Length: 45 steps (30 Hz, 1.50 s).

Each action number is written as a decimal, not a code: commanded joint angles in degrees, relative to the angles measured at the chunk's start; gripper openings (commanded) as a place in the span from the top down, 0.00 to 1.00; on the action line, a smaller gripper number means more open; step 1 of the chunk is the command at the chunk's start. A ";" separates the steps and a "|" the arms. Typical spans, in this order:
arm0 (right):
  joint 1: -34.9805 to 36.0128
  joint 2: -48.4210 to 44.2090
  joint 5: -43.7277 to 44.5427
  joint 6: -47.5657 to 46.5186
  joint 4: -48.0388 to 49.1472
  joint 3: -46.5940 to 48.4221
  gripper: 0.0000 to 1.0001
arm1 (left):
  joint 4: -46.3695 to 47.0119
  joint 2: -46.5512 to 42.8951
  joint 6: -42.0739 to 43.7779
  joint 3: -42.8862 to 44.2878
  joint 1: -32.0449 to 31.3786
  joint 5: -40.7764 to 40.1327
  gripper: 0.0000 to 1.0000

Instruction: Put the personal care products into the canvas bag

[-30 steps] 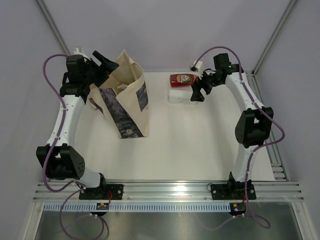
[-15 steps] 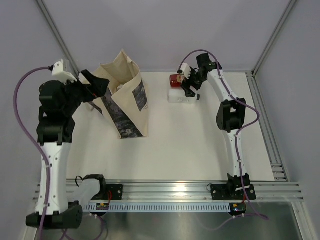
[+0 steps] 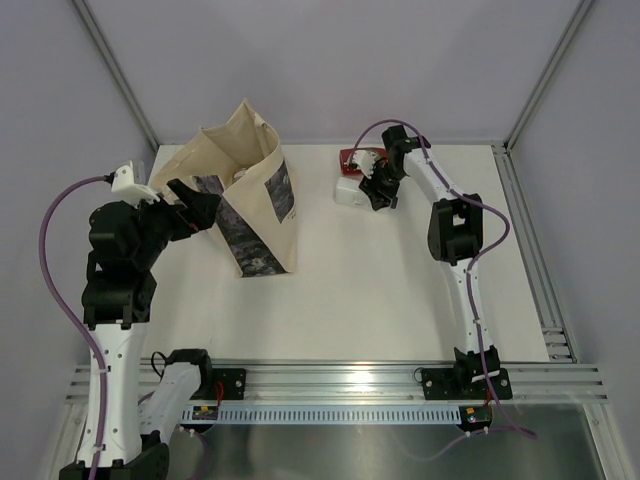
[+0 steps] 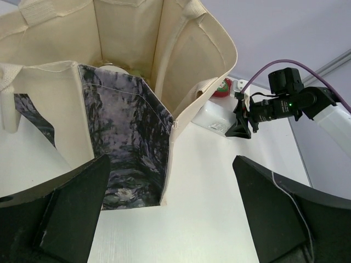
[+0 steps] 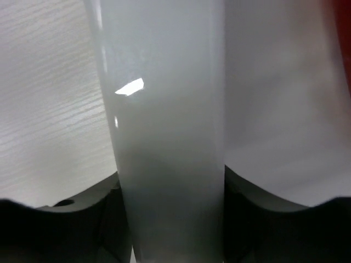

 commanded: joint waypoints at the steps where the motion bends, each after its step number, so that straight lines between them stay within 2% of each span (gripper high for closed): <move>1: 1.27 -1.85 -1.40 1.00 -1.19 -0.57 0.48 | 2.26 -0.66 -0.88 0.15 0.00 -0.12 0.01; 4: 1.10 -6.49 -2.98 4.34 2.22 -6.27 0.70 | 3.39 -0.92 -1.93 -0.90 0.00 0.67 0.01; 5: 0.93 -7.91 -5.07 5.74 3.11 -9.68 0.87 | 3.75 -1.19 -2.19 -2.03 0.00 0.85 0.01; 6: 0.31 -9.23 -6.40 9.24 4.34 -11.28 1.00 | 4.01 -1.80 -2.46 -2.57 0.08 1.03 0.01; 8: -0.74 -13.53 -12.43 14.26 5.23 -15.14 1.00 | 4.72 -2.68 -2.81 -4.14 0.08 1.20 0.01; 10: -3.20 -17.66 -18.25 23.57 6.81 -17.79 1.00 | 4.98 -3.73 -2.81 -4.94 0.08 0.94 0.01; 11: -3.99 -19.16 -24.89 26.90 7.25 -20.67 1.00 | 4.90 -4.09 -2.81 -5.55 0.08 0.68 0.01; 12: -4.87 -20.56 -28.09 34.16 9.95 -22.53 1.00 | 4.81 -4.26 -2.64 -5.65 0.00 0.59 0.01; 14: -5.76 -26.18 -35.63 40.62 13.74 -28.57 1.00 | 4.81 -4.62 -2.28 -5.91 0.08 0.24 0.01; 16: -5.58 -32.33 -39.18 50.89 22.77 -32.81 1.00 | 4.98 -4.88 -1.93 -5.91 0.08 0.06 0.01; 17: -5.58 -34.53 -41.89 60.15 26.55 -36.75 1.00 | 5.07 -4.97 -1.67 -5.91 0.08 -0.03 0.01; 18: -5.49 -37.77 -42.88 64.77 34.24 -38.18 1.00 | 5.07 -4.97 -1.32 -5.65 0.00 -0.38 0.01; 19: -5.32 -39.20 -44.71 68.91 38.24 -39.32 1.00 | 5.16 -5.06 -1.14 -5.47 0.08 -0.55 0.01; 20: -4.88 -40.43 -45.60 76.95 41.67 -41.16 1.00 | 5.16 -5.14 -0.88 -5.39 0.08 -0.73 0.01; 21: -4.62 -42.44 -46.13 81.39 49.71 -41.96 1.00 | 5.25 -5.23 -0.70 -5.12 0.08 -0.90 0.01; 22: -3.83 -43.07 -47.01 85.61 53.97 -42.84 1.00 | 5.33 -5.41 -0.44 -5.12 0.08 -0.99 0.01; 23: -3.39 -43.95 -47.37 94.18 62.88 -42.94 1.00 | 5.33 -5.58 -0.35 -5.03 0.08 -1.08 0.01; 25: -2.16 -44.13 -47.63 103.27 71.37 -42.77 1.00 | 5.33 -5.93 -0.09 -4.95 0.08 -1.52 0.01; 26: -0.67 -44.04 -47.63 111.49 79.42 -41.72 1.00 | 5.33 -6.46 -0.09 -4.95 0.08 -1.61 0.01; 29: 3.80 -40.63 -44.48 120.00 84.76 -34.96 1.00 | 5.42 -7.69 0.00 -5.30 0.08 -2.22 0.01; 31: 6.71 -38.69 -40.70 119.49 82.76 -27.69 1.00 | 5.42 -8.22 -0.26 -5.73 0.08 -2.40 0.01; 35: 13.65 -31.68 -33.59 114.57 71.37 -15.54 1.00 | 3.76 -9.71 -0.61 -5.56 0.08 -3.10 0.01; 40: 20.25 -25.68 -18.30 113.34 60.18 1.31 1.00 | 0.33 -12.35 -0.53 -4.77 0.08 -4.77 0.01; 41: 21.04 -24.63 -15.93 113.16 55.38 2.92 1.00 | -0.81 -12.96 -0.61 -4.77 0.08 -5.38 0.01; 42: 21.75 -24.27 -11.38 113.33 53.76 4.42 1.00 | -1.43 -13.66 -0.61 -4.86 0.08 -5.82 0.01; 45: 23.95 -23.04 -5.03 113.33 48.66 8.64 1.00 | -3.45 -15.95 -0.88 -5.30 0.08 -7.49 0.01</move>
